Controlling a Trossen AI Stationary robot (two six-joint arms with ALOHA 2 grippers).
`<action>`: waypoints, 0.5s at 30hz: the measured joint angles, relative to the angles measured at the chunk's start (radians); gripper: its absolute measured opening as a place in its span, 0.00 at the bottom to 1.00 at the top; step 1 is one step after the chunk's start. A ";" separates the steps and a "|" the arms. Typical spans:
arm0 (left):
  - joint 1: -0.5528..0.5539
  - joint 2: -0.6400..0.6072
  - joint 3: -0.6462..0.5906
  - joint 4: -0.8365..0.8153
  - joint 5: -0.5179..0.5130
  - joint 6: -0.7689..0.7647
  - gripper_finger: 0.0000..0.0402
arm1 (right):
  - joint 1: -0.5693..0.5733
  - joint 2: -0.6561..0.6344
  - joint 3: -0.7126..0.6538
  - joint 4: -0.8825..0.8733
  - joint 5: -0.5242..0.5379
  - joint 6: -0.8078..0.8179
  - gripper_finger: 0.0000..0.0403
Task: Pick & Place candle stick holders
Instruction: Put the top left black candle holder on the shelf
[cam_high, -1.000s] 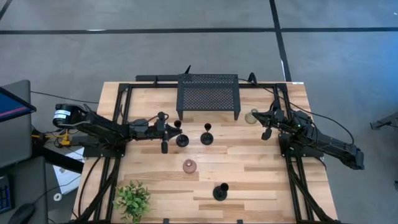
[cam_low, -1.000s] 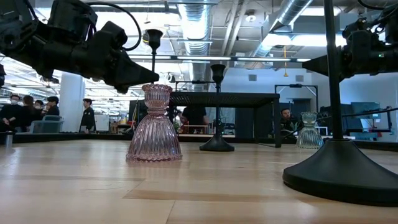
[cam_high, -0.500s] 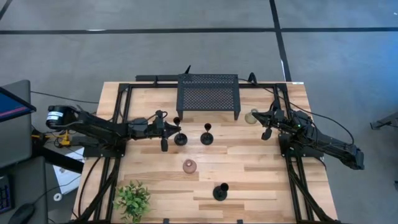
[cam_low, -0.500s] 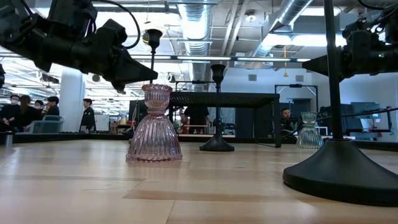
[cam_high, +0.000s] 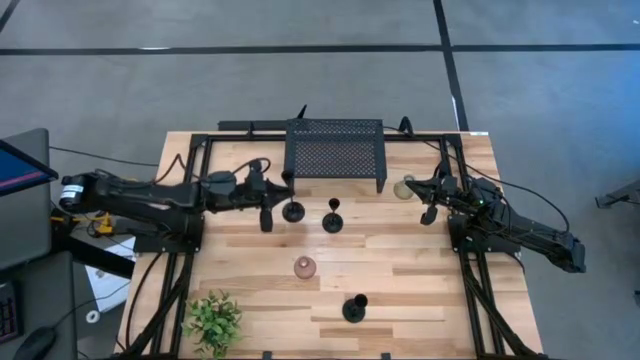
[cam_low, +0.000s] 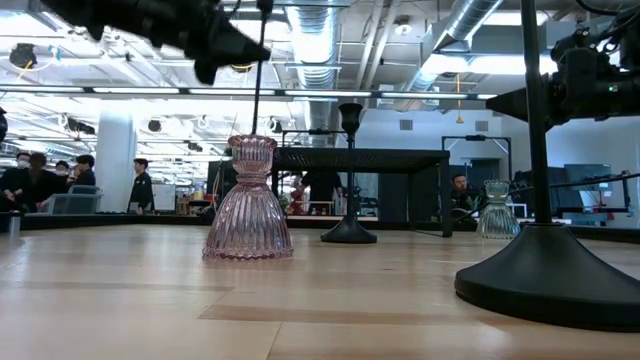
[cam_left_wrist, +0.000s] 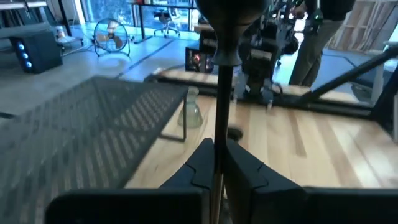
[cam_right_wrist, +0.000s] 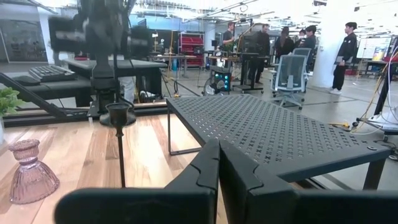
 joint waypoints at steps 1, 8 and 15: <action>0.009 0.005 0.029 -0.017 0.000 0.005 0.04 | 0.000 0.000 0.000 0.001 0.000 0.000 0.00; 0.141 0.056 0.201 -0.073 0.091 0.057 0.04 | 0.000 0.000 0.000 0.002 0.000 0.000 0.00; 0.353 0.230 0.366 -0.083 0.268 0.056 0.04 | 0.000 0.000 0.000 0.010 0.000 0.000 0.00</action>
